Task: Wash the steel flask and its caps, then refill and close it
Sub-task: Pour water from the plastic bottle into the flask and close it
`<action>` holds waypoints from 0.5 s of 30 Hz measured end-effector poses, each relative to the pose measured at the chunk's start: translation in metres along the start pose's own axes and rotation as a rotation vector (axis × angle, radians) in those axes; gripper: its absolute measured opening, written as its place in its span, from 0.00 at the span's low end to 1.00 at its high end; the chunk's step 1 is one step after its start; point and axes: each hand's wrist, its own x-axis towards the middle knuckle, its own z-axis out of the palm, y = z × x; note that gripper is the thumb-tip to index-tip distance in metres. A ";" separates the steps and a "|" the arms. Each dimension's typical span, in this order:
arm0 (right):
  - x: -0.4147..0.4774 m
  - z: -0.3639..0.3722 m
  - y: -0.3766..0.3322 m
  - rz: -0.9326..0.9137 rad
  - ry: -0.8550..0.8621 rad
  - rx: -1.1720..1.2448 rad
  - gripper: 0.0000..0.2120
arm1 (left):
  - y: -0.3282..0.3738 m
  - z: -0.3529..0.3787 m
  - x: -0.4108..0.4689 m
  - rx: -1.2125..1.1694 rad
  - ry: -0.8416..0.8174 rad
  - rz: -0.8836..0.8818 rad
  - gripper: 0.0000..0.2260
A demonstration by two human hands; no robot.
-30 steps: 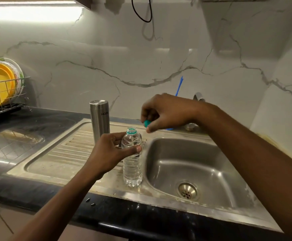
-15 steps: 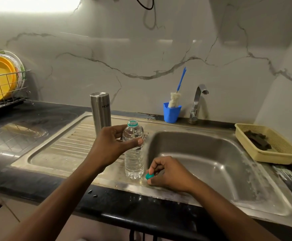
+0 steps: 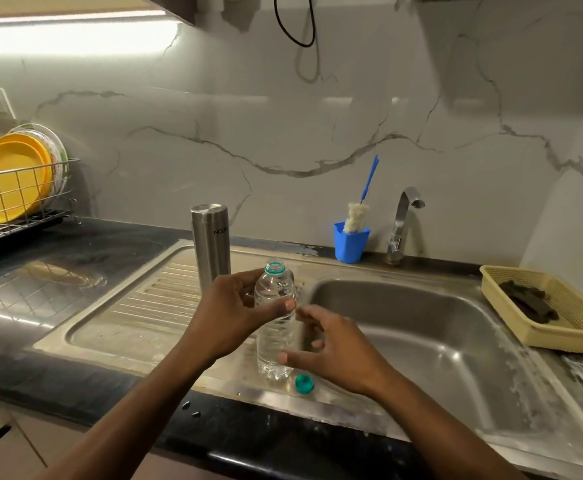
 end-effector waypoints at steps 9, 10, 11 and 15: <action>0.024 0.035 -0.032 -0.011 0.186 0.302 0.29 | -0.004 -0.028 0.014 0.159 0.231 0.048 0.10; 0.024 0.034 -0.032 -0.015 0.195 0.303 0.28 | -0.010 -0.036 0.019 0.236 0.290 0.094 0.10; 0.024 0.034 -0.033 -0.018 0.200 0.303 0.27 | -0.017 -0.047 0.024 0.340 0.314 0.166 0.11; 0.023 0.025 -0.039 -0.028 0.229 0.332 0.27 | -0.053 -0.089 0.058 1.316 0.057 0.551 0.35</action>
